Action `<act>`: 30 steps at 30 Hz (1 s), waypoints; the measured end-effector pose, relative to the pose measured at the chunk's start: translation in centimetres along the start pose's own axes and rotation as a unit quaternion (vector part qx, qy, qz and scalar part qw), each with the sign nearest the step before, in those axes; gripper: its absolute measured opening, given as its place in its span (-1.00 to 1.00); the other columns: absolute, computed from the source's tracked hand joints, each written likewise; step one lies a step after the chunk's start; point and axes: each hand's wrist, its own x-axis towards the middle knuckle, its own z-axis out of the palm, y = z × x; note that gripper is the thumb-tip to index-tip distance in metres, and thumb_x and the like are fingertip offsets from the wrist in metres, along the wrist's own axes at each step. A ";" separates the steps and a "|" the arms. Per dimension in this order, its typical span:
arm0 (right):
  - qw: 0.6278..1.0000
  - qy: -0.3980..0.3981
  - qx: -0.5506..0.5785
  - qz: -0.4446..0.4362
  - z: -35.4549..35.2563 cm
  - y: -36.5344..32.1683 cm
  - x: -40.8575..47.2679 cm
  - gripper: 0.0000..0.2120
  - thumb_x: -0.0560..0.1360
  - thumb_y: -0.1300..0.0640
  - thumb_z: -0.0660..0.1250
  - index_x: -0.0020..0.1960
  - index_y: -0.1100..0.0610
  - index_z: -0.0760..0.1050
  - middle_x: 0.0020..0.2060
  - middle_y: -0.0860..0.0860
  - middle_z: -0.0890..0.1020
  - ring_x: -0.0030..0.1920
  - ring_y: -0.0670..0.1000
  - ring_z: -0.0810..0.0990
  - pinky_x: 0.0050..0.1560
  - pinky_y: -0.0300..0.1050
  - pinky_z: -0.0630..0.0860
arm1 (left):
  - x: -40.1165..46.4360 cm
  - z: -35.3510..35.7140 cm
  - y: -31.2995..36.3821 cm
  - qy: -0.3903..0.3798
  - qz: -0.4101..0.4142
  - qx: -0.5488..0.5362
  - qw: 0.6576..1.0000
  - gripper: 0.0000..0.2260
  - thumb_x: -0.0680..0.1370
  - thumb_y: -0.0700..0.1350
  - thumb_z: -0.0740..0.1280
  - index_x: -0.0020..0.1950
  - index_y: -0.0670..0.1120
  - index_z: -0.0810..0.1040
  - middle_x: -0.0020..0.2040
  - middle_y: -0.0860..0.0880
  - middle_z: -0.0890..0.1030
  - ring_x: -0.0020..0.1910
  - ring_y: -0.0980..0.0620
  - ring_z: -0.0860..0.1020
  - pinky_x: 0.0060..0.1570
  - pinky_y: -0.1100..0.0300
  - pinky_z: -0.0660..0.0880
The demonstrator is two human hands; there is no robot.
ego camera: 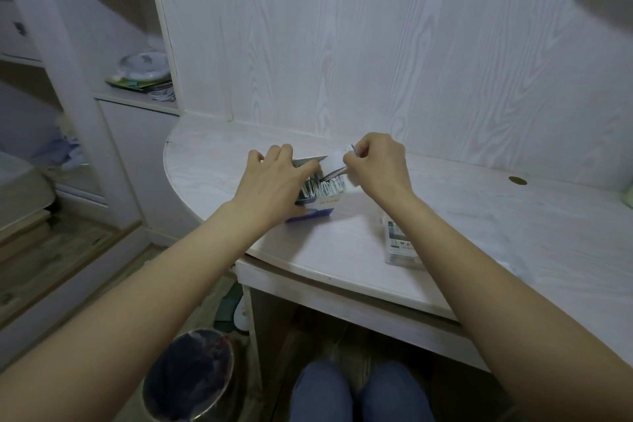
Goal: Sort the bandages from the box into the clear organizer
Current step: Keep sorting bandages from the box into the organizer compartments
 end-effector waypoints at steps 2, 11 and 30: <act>1.000 0.019 0.021 -0.006 -0.8 0.0 0.1 -0.77 0.41 0.27 0.25 -0.12 0.48 0.46 -0.17 0.35 0.61 -0.29 0.19 0.51 -0.27 -0.03 0.45 | 0.5 -0.1 -0.3 -0.019 -0.014 -0.009 1.000 -0.42 0.46 0.25 0.31 0.42 0.16 0.23 0.20 -0.09 0.38 0.20 -0.10 0.35 0.18 -0.04 0.25; 0.978 0.066 0.194 0.043 -4.3 1.9 -1.1 -0.88 0.47 0.31 0.30 -0.24 0.20 0.47 -0.36 0.08 0.61 -0.29 -0.07 0.67 -0.15 -0.14 0.63 | 1.6 -0.7 -1.0 -0.058 -0.060 -0.086 0.993 -0.21 0.45 0.17 0.30 0.55 0.01 -0.02 0.57 0.01 0.02 0.54 0.01 -0.18 0.40 -0.26 -0.21; 0.954 -0.081 0.284 0.060 -8.8 8.3 -4.9 -0.82 0.38 0.26 0.49 -0.07 0.32 0.57 -0.21 0.16 0.67 -0.28 -0.10 0.61 -0.27 -0.27 0.55 | 1.7 -2.4 10.4 -0.136 0.029 -0.677 0.723 -0.86 0.55 -0.17 0.33 0.05 -0.21 0.56 -0.22 -0.14 0.68 -0.43 0.11 0.55 -0.42 0.31 0.40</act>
